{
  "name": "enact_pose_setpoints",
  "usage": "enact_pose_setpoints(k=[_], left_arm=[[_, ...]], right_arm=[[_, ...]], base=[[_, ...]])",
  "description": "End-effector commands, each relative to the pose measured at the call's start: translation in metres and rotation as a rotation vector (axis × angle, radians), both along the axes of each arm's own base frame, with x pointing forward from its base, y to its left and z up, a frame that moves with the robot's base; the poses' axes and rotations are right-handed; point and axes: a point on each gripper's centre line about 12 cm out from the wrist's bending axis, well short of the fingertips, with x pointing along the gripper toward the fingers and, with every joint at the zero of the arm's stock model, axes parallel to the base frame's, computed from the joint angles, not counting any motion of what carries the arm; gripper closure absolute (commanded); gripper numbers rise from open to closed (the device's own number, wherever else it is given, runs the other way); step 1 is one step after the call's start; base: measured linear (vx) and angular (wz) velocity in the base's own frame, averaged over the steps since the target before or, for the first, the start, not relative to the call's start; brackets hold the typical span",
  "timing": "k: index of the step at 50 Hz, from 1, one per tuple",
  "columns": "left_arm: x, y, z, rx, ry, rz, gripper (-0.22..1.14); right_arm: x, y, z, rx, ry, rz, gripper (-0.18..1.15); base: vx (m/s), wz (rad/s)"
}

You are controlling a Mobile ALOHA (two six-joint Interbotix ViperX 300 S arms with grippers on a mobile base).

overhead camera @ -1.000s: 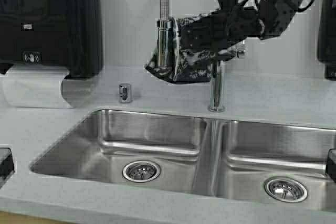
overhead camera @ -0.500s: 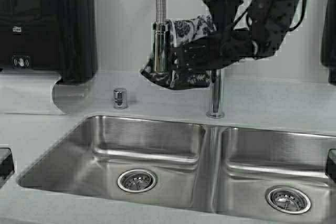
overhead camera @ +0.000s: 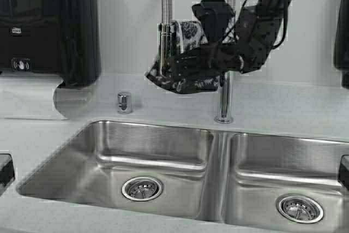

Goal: Get the cloth and wipe up the spill under the wine glass

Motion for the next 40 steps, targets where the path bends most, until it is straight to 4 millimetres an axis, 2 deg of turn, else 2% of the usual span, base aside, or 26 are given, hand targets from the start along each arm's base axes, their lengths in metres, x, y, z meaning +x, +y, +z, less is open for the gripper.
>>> enact_pose_setpoints(k=[1,10,11,13,18,24,31,40], left_arm=[[0.002,0.0,0.002,0.002,0.002,0.002,0.89],[0.002,0.0,0.002,0.003,0.002,0.002,0.89],[0.002,0.0,0.002,0.002,0.002,0.002,0.89],[0.002,0.0,0.002,0.002,0.002,0.002,0.89],[0.002,0.0,0.002,0.0,0.002,0.002,0.89],[0.002,0.0,0.001,-0.001,0.003,0.001,0.89],[0.002,0.0,0.001,-0.003,0.003,0.001,0.89],[0.002,0.0,0.002,-0.005,0.002,0.001,0.89]], right_arm=[[0.005,0.004,0.013,0.021,-0.038,0.002,0.28],[0.004,0.004,0.013,0.017,-0.038,0.002,0.98],[0.004,0.004,0.014,0.018,-0.04,0.002,1.01],[0.004,0.004,0.015,0.019,-0.044,0.003,1.0],[0.004,0.004,0.029,0.035,-0.073,0.003,0.89],[-0.002,0.001,0.064,0.07,-0.159,0.006,0.9],[-0.014,-0.006,0.13,0.097,-0.337,0.012,0.9],[-0.034,-0.017,0.228,0.119,-0.592,-0.002,0.9]], base=[[0.0,0.0],[0.0,0.0],[-0.01,0.0],[-0.01,0.0],[-0.01,0.0],[-0.01,0.0],[-0.02,0.01],[-0.03,0.01]])
